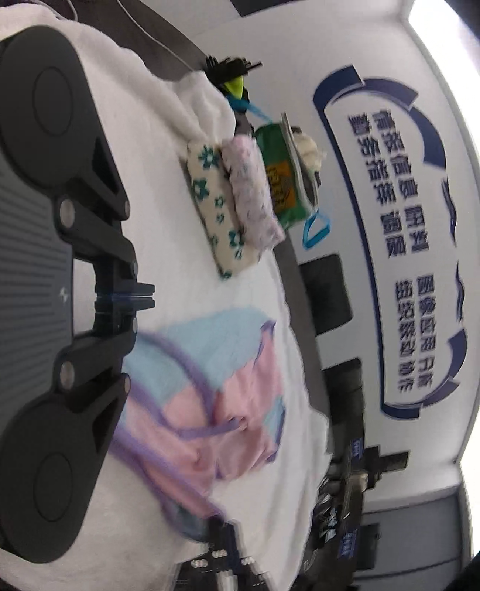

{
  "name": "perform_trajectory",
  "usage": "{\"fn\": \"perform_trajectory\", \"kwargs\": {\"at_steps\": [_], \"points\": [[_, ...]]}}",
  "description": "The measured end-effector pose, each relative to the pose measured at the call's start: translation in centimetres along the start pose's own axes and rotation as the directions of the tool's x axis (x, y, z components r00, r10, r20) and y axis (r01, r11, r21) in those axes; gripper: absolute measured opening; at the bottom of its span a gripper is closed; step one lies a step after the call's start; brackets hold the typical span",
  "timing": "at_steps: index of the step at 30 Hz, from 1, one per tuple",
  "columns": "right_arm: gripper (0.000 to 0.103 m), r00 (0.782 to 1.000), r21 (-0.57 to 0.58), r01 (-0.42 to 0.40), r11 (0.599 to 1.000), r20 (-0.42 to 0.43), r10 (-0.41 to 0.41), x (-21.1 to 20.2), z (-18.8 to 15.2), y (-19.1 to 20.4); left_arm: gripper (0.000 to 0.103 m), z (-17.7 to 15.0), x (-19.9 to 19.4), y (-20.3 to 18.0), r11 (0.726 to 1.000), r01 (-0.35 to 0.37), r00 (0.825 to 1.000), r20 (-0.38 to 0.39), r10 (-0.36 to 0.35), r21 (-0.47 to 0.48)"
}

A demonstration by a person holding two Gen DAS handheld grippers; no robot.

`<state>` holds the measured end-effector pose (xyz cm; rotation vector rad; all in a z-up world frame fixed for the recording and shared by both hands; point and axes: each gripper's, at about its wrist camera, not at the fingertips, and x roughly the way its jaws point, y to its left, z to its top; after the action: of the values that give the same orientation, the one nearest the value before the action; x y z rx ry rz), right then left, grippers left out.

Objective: Fold clothes
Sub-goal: 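Grasp the purple trim with the left gripper while the right gripper holds the garment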

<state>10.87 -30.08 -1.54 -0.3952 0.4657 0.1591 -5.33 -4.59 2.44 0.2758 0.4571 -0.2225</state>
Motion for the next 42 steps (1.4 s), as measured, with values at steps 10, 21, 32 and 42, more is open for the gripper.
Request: {"fn": "perform_trajectory", "kwargs": {"at_steps": [10, 21, 32, 42], "points": [[0.010, 1.000, 0.020, -0.004, 1.000, 0.027, 0.004, -1.3, 0.0, -0.6, 0.020, 0.0, -3.1, -1.1, 0.981, 0.189, 0.980, 0.061, -0.192, 0.048], [0.010, 0.965, 0.042, -0.152, 0.988, 0.222, 0.139, -6.7, 5.7, -1.6, 0.051, -1.9, -2.7, -5.0, 0.974, 0.147, 0.987, 0.042, -0.156, 0.170], [0.016, 0.981, -0.035, -0.153, 0.988, 0.120, 0.156, -5.0, 4.4, -0.5, 0.043, -2.6, -0.6, -4.6, 0.972, 0.106, 0.994, -0.036, -0.101, 0.209], [0.042, 0.982, 0.149, -0.143, 0.978, -0.099, 0.159, 1.1, -0.7, -0.9, 0.002, -2.1, -0.1, -1.4, 0.992, 0.127, 0.991, -0.040, -0.126, 0.004]]}}
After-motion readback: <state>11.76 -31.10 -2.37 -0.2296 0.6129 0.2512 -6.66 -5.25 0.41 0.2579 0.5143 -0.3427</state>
